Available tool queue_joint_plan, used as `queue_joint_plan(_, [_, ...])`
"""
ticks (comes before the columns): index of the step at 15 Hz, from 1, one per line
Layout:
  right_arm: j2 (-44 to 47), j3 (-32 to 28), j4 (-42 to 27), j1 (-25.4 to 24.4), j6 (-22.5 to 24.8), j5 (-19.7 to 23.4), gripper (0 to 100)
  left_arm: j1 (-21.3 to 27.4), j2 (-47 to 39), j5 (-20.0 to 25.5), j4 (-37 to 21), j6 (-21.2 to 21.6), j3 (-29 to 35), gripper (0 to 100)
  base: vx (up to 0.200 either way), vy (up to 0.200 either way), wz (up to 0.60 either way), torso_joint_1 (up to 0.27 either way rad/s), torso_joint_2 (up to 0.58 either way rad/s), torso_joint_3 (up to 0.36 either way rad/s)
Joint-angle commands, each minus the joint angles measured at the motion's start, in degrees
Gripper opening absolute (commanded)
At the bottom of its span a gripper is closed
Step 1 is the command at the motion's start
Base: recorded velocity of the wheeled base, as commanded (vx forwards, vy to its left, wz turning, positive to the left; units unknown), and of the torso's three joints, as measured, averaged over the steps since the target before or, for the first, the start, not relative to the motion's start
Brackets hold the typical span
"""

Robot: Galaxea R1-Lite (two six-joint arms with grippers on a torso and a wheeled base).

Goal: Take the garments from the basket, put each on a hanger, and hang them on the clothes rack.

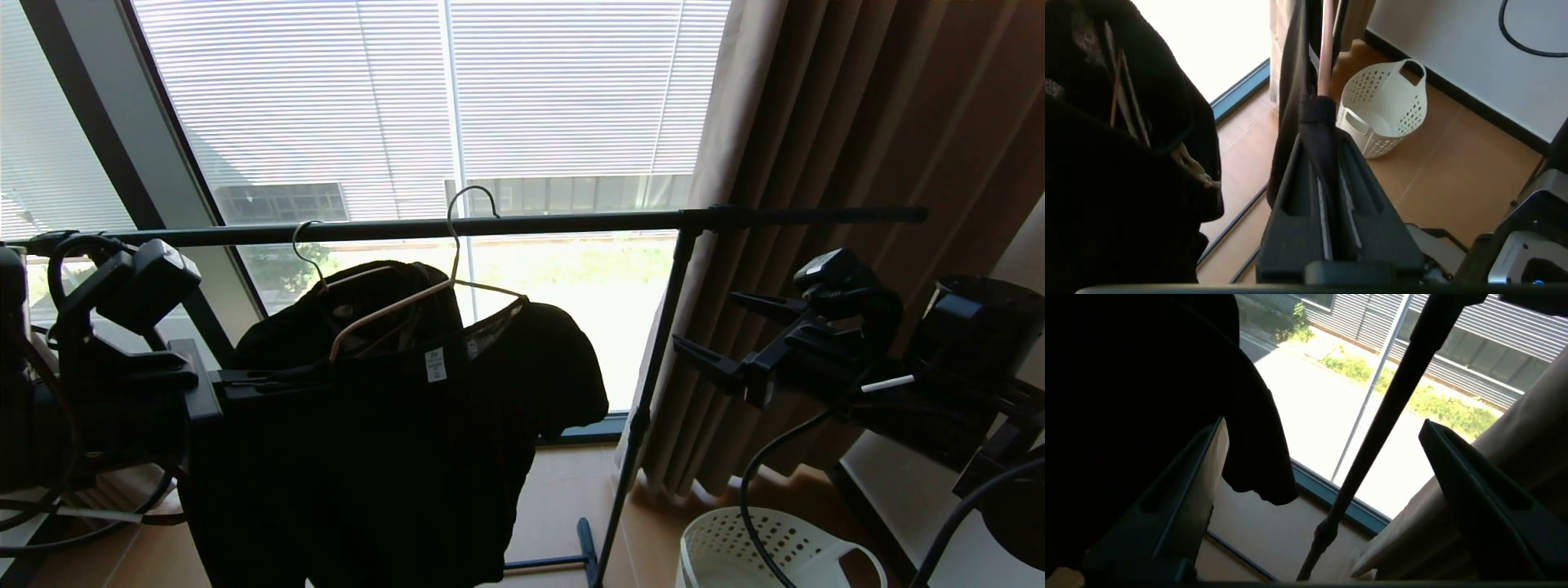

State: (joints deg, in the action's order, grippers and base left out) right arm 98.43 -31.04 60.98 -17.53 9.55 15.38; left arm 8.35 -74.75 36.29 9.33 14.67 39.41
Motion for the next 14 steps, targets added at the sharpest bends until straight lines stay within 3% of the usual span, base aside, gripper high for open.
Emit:
queue_joint_plan(1, [0.1,-0.3,0.0,-0.6,0.0,-0.4,100,0.0,0.0,0.0,0.1,-0.6,0.0,0,0.0,0.0,0.0,0.0,0.0,0.0])
queue_joint_plan(6, [0.5,-0.3,0.0,-0.6,0.1,-0.5,100,1.8,-0.3,-5.4,0.2,-2.7,0.1,0,0.0,0.0,0.0,0.0,0.0,0.0])
queue_joint_plan(10, [1.8,-0.3,0.2,-0.6,0.1,-0.6,100,3.2,-5.2,-11.0,7.5,-4.6,0.1,0,0.0,0.0,0.0,0.0,0.0,0.0])
queue_joint_plan(14, [2.2,-0.3,0.1,-0.6,0.1,-0.7,100,3.7,-9.5,-11.3,12.1,-6.9,0.4,0,0.0,0.0,0.0,0.0,0.0,0.0])
